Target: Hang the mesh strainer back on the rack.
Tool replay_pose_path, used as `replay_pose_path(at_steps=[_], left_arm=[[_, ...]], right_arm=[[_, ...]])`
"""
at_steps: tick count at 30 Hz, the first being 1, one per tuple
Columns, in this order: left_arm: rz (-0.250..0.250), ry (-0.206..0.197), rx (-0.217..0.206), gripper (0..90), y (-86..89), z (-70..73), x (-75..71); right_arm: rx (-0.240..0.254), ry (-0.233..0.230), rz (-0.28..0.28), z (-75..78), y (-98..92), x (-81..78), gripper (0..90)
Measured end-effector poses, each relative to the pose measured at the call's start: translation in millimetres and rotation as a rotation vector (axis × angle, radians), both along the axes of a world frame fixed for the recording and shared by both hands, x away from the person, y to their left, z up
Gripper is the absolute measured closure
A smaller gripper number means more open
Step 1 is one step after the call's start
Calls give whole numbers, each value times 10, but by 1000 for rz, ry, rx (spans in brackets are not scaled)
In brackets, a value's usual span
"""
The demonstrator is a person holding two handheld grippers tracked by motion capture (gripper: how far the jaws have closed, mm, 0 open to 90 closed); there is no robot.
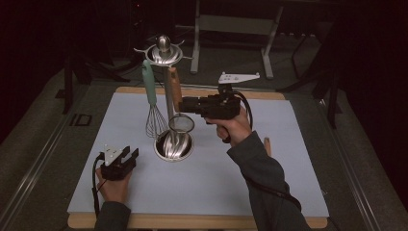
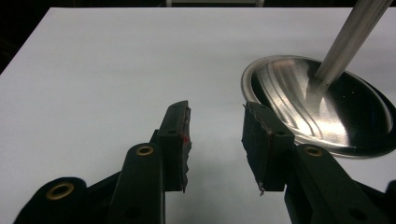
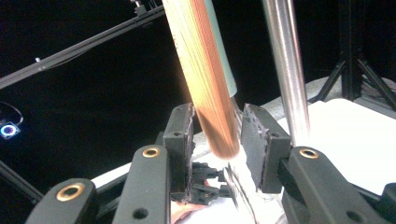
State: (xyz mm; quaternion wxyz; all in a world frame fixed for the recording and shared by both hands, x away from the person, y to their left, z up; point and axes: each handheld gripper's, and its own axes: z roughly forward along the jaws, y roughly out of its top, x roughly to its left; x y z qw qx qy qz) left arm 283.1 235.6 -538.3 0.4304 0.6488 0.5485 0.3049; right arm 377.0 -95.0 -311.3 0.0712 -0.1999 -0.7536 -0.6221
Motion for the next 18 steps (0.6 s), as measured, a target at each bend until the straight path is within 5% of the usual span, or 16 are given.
replay_pose_path(at_steps=[18], left_arm=[[0,1,4,614,-1,0,1]], right_arm=[[-100,-108,-106,66,-88,-165,631]])
